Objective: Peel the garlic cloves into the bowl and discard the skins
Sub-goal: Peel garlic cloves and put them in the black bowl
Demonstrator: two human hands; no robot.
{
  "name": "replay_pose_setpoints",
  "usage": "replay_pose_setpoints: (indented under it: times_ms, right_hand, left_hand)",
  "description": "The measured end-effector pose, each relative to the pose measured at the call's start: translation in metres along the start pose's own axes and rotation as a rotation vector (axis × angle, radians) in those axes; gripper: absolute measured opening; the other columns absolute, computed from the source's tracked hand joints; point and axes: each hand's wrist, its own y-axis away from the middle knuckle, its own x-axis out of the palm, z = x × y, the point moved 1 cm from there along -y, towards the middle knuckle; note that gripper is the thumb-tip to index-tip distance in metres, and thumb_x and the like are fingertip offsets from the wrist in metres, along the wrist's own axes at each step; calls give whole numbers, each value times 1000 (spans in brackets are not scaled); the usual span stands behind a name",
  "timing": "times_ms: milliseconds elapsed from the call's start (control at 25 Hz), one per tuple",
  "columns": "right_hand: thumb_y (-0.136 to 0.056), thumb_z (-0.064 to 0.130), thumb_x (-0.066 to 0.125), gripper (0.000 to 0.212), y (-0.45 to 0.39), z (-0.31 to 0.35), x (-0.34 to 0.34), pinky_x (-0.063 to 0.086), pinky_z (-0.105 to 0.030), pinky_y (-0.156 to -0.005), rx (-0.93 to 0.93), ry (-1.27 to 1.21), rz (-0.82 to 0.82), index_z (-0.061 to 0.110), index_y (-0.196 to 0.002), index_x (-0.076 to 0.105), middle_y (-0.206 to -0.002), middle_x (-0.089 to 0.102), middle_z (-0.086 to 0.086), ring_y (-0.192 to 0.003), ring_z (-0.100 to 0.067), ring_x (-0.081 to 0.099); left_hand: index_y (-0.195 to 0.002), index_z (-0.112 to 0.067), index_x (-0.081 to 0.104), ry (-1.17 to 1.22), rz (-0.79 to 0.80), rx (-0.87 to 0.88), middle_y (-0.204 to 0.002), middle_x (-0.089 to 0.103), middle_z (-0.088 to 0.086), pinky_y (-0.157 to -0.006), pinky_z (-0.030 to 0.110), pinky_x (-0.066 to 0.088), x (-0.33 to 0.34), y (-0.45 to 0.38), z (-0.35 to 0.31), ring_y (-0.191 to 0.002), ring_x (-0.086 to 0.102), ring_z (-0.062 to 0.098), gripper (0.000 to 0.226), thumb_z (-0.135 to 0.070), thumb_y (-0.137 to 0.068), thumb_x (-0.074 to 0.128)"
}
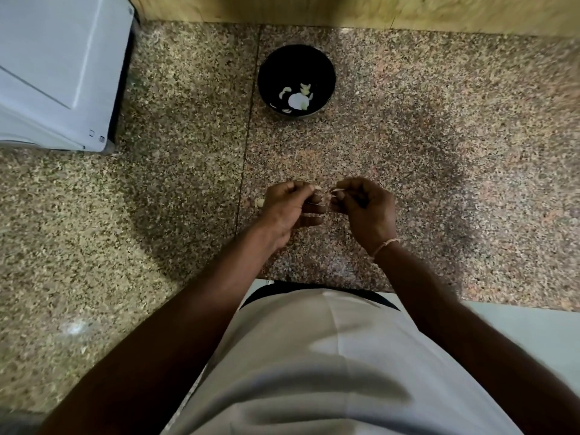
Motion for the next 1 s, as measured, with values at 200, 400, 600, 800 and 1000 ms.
replay_pose_setpoints:
  times_ms: [200,400,600,800,1000]
  right_hand:
    - [-90,4,76,18,4,-5,4,65,-48,-77,1,141,-13,16,-103,78,-90,79,0,-82,-20,77]
    - [-88,5,79,21,5,-9,14,64,-47,-81,1,197,11,15,-106,80,-96,79,1,-88,-16,77]
    - [-90,8,76,22,4,-11,14,64,-48,-78,-17,265,37,20,-107,79,-94,79,4,-86,-14,76]
    - [-91,14,77,20,6,-5,17,64,-35,-74,-129,364,48,27,-106,79,-92,77,13,-82,-2,73]
    - [-87,8,81,19,5,-3,18,65,-36,-79,2,125,72,12,-106,77,-91,79,-1,-87,-16,77]
  left_hand:
    - [-100,-8,71,-205,-39,86,-84,77,9,-63,51,66,-11,-5,12,-79,77,31,3,-12,-100,70]
    - [-100,-13,74,-376,-81,229,-83,76,6,-58,53,65,-8,-4,17,-66,73,20,12,-2,-96,71]
    - [-106,-13,78,-362,-10,271,-84,75,12,-53,45,64,-8,-1,19,-64,73,27,9,-13,-99,71]
    - [-105,-7,78,-265,13,248,-89,77,16,-50,36,62,-12,1,21,-65,73,25,10,-12,-98,74]
    - [-101,-12,79,-258,5,305,-89,79,8,-51,35,61,-17,0,18,-65,74,25,8,-13,-93,79]
